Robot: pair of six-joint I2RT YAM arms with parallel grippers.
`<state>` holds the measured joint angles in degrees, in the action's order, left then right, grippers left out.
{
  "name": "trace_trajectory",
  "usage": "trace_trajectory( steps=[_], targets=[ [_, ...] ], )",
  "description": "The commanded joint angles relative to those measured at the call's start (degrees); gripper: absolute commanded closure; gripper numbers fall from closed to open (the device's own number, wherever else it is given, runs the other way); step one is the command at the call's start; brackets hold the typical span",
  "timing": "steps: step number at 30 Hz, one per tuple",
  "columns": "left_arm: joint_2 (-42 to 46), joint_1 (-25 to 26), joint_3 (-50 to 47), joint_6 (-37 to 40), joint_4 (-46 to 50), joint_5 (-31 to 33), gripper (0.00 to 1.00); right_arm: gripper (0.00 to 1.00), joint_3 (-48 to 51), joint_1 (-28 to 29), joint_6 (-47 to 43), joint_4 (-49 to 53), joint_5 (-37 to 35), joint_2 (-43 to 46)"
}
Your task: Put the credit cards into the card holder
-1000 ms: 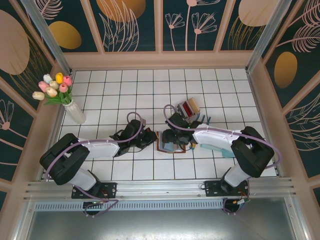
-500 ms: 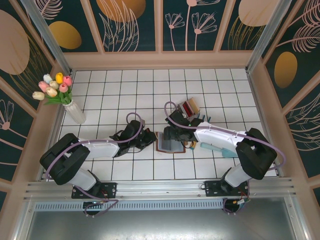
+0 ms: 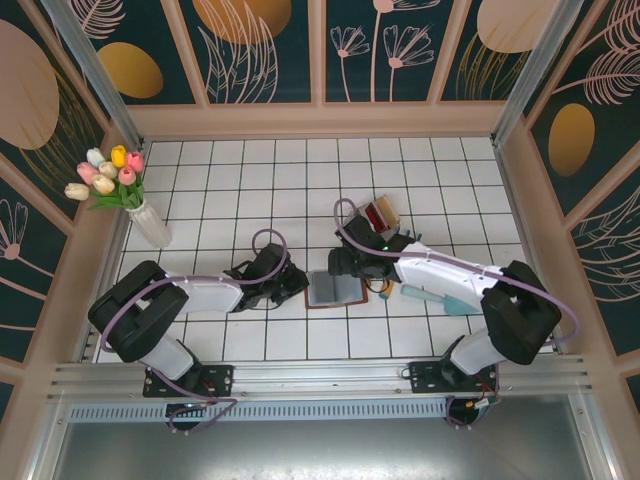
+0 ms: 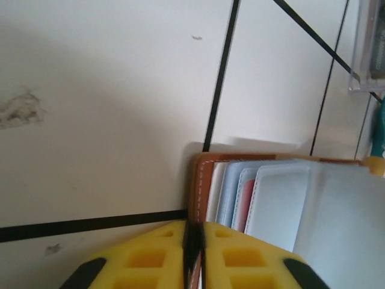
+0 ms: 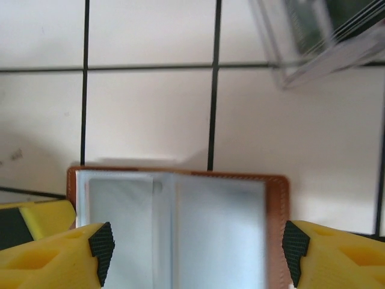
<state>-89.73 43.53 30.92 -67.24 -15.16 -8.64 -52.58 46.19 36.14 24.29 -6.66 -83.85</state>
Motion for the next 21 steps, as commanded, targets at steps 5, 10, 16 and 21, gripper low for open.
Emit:
trace_trajectory(
  steps=[5,10,16,21],
  targets=[
    [4.0,0.2,2.8,4.2,8.1,3.9,0.60,0.37,-4.2,-10.1,-8.0,3.4,-0.8,5.4],
    [6.7,0.2,4.7,5.2,11.4,6.7,0.53,0.42,-8.3,-17.1,-13.4,3.2,2.5,6.1],
    [6.9,-0.5,9.5,7.5,14.3,8.3,0.47,0.59,-16.5,-23.3,-24.5,6.7,5.5,-3.5],
    [3.2,-2.7,13.4,8.1,12.8,5.9,0.46,0.65,-21.6,-21.9,-28.5,7.9,8.0,-10.9]
  ],
)
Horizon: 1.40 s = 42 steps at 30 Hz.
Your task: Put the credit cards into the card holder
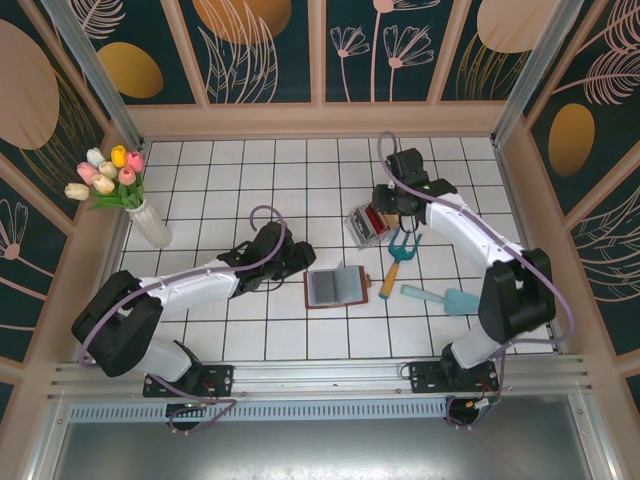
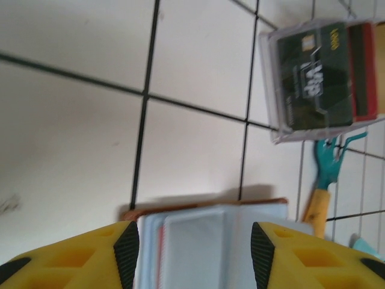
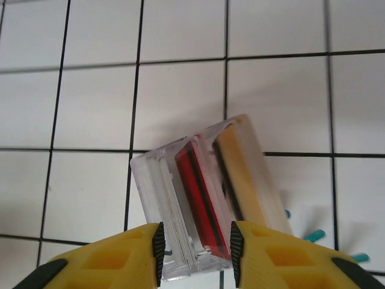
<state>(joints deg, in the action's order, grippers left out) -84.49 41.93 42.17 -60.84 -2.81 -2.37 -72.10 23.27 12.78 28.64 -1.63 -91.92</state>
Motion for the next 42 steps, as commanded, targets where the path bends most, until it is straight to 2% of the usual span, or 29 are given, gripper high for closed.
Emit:
trace_trajectory(
  steps=[1,6,11,23,30,42],
  targets=[
    [-3.1,-1.5,3.0,1.5,-0.3,-1.1,0.46,0.65,-2.4,1.8,-5.2,3.0,2.1,-3.9],
    [-8.1,-1.9,8.5,1.5,-2.0,-3.5,0.46,0.65,-4.7,5.1,-6.1,3.3,-3.3,-8.9],
    [-12.1,-2.1,11.5,0.5,-4.1,-5.9,0.46,0.65,-7.2,7.5,-6.3,4.4,-11.9,-13.4],
    [-15.6,-2.3,12.2,-1.5,-7.2,-7.7,0.46,0.61,-10.1,10.3,-9.2,5.6,-17.6,-19.9],
    [-16.0,-2.2,12.1,-1.6,-7.8,-8.2,0.46,0.61,-10.1,11.6,-9.3,5.8,-24.7,-20.1],
    [-15.8,-2.3,11.8,-1.9,-7.9,-8.4,0.46,0.63,-10.1,11.5,-9.3,6.3,-25.5,-16.5]
  ],
)
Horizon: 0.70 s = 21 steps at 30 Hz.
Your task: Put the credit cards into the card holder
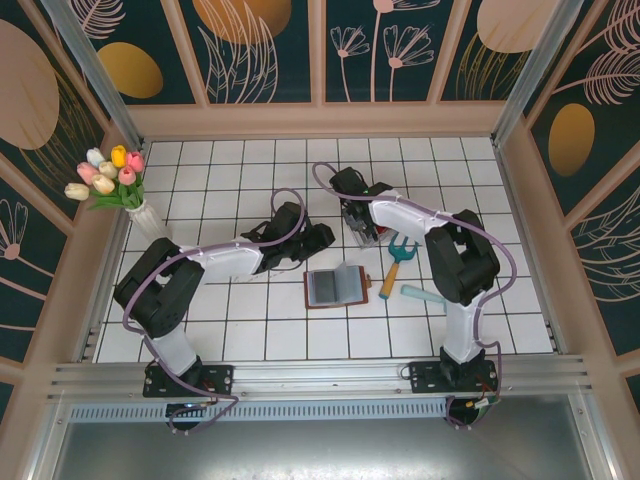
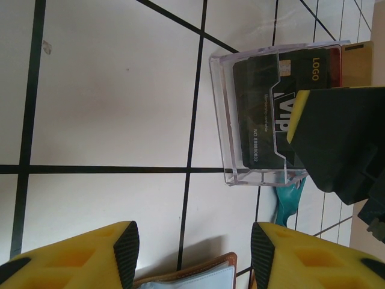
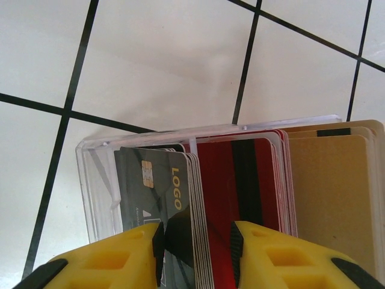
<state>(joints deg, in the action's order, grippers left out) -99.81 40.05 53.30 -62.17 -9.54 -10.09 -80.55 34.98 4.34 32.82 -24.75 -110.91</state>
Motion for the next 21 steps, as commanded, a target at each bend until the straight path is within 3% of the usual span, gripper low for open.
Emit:
trace_trajectory(
  steps=[1,7,21],
  targets=[
    [-0.5,-0.4,0.7,-0.6,-1.2,-0.8,0.46,0.64,-1.6,-0.2,-0.9,2.0,-2.3,2.5],
    [-0.6,-0.4,0.8,-0.5,-1.2,-1.0,0.46,0.72,-1.7,-0.2,-0.9,2.1,-1.0,2.6],
    [-0.4,-0.3,0.6,-0.5,-0.8,-0.8,0.46,0.81,-2.3,-0.2,-0.2,3.3,-0.8,5.5]
  ],
)
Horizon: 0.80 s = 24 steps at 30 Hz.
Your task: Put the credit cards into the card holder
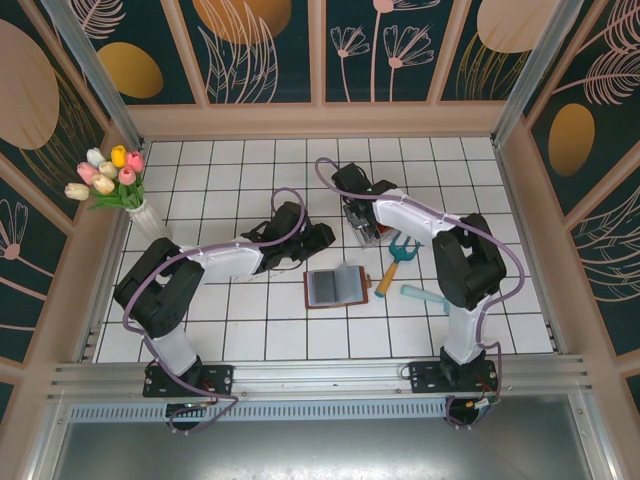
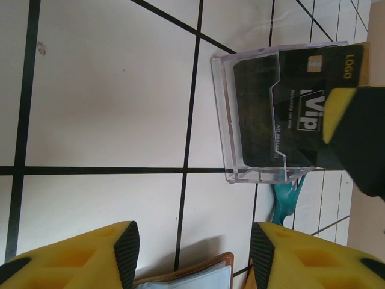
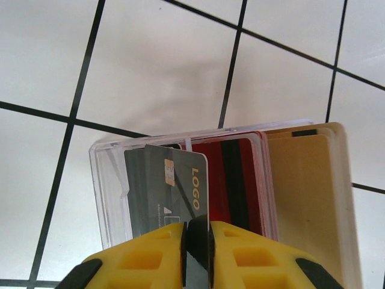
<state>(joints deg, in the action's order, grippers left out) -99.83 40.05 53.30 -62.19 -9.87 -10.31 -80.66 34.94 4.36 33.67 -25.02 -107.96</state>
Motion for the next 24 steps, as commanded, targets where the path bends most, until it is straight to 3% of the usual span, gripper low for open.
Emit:
trace_trajectory(
  steps=[1,6,8,17,21,24],
  targets=[
    [-0.3,-0.4,0.6,-0.5,-0.4,-0.7,0.46,0.81,-2.4,-0.1,-0.1,2.9,-0.4,2.7],
    [0.6,-0.4,0.2,-0.2,0.3,0.1,0.46,0.89,-3.3,-0.1,1.8,4.4,3.0,5.3],
    [1.3,-0.4,0.2,0.2,1.2,0.8,0.46,0.97,-3.2,0.0,2.7,4.4,5.7,7.7],
    [6.3,-0.4,-3.7,0.4,3.5,3.4,0.46,1.00,3.9,-0.4,11.3,0.1,23.2,20.5],
    [10.7,-0.4,-7.9,0.2,5.4,5.8,0.46,1.00,12.4,0.3,19.4,-8.0,36.1,26.4],
    [14.4,-0.4,-12.4,-0.5,6.4,7.5,0.45,1.00,19.8,1.7,25.3,-14.1,40.1,29.6]
  ],
)
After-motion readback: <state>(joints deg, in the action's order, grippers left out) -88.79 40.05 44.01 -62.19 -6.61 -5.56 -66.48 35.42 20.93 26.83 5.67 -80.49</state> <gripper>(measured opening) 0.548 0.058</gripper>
